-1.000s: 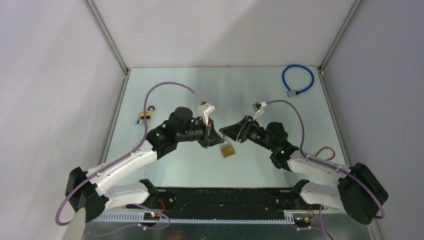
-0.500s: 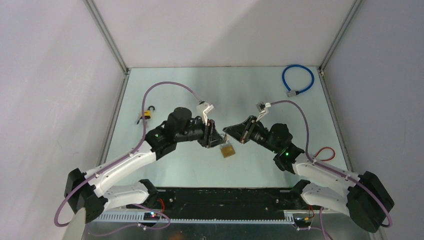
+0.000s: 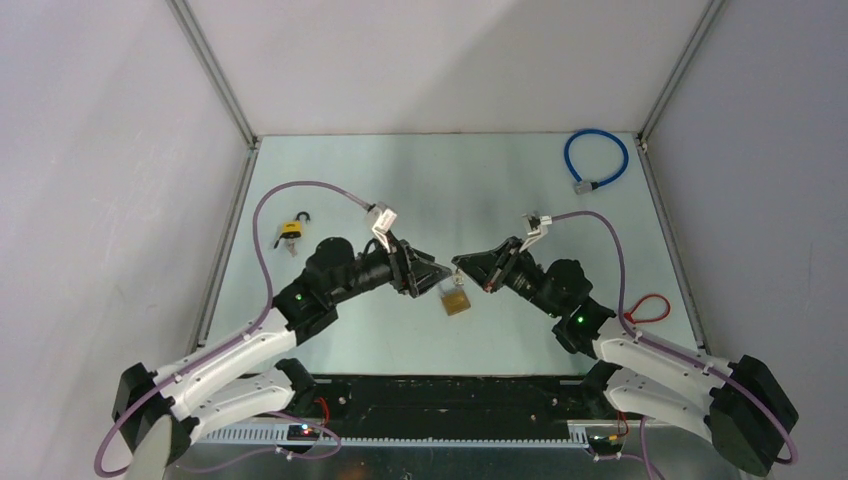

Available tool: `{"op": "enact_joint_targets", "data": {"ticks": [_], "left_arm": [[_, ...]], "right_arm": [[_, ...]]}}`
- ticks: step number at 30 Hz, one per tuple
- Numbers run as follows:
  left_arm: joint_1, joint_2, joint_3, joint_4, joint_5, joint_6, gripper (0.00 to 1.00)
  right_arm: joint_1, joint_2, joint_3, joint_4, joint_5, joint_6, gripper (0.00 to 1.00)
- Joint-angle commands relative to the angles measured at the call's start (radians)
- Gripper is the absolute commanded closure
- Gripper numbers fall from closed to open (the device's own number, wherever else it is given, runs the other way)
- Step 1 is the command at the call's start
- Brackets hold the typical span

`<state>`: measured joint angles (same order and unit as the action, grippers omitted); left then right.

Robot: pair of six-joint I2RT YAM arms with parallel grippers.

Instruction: Unlock with the key

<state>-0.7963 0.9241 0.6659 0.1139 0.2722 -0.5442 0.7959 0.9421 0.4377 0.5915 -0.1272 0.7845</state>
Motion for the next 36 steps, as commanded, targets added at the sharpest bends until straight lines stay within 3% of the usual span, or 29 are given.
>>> {"op": "enact_joint_targets", "data": {"ticks": [1, 11, 31, 36], "left_arm": [[-0.004, -0.043, -0.047, 0.281, 0.0, -0.106, 0.31], [-0.004, -0.002, -0.045, 0.376, 0.046, -0.185, 0.37], [-0.009, 0.064, -0.032, 0.463, 0.127, -0.246, 0.56], [-0.015, 0.068, -0.031, 0.481, 0.131, -0.253, 0.66]], "right_arm": [[0.005, -0.025, -0.028, 0.165, 0.018, -0.023, 1.0], [-0.018, -0.015, -0.033, 0.375, -0.043, 0.006, 1.0], [-0.046, 0.038, -0.033, 0.525, -0.104, 0.087, 1.0], [-0.046, 0.04, -0.033, 0.523, -0.106, 0.087, 1.0]]}}
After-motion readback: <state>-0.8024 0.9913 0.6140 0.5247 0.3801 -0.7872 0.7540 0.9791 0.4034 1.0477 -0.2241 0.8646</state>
